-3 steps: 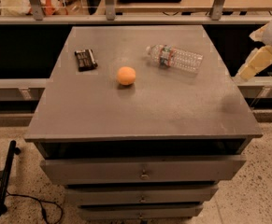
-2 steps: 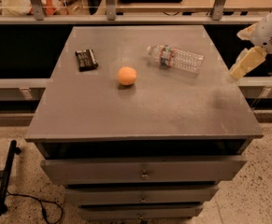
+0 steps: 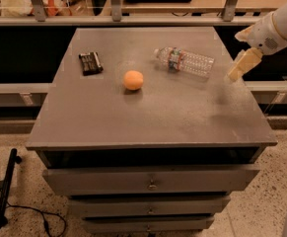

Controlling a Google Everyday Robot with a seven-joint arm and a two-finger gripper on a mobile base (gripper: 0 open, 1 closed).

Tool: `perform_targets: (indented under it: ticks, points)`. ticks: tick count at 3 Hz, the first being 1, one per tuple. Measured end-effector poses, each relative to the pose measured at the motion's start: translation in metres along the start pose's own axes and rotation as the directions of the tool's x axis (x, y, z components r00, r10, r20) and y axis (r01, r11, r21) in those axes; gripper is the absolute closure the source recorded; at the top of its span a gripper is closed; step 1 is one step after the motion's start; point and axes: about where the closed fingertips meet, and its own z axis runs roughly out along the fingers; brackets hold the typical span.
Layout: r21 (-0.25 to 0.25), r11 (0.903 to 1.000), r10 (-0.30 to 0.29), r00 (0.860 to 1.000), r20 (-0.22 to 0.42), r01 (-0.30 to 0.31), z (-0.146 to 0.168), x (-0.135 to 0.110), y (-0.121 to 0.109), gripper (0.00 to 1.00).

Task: Pick water bottle

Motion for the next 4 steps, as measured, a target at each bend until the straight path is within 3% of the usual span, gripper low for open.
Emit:
perform_targets:
  ticks: [2,3,4]
  points:
    - [-0.043,0.999,0.012,0.998,0.061,-0.01,0.03,-0.021,-0.003,0.0]
    - [-0.048,0.9978,0.05,0.995,0.091,-0.046,0.043,-0.029,-0.002,0.0]
    - [-0.043,0.9968,0.072,0.993,0.09,-0.068,0.055,-0.032,-0.001,0.17]
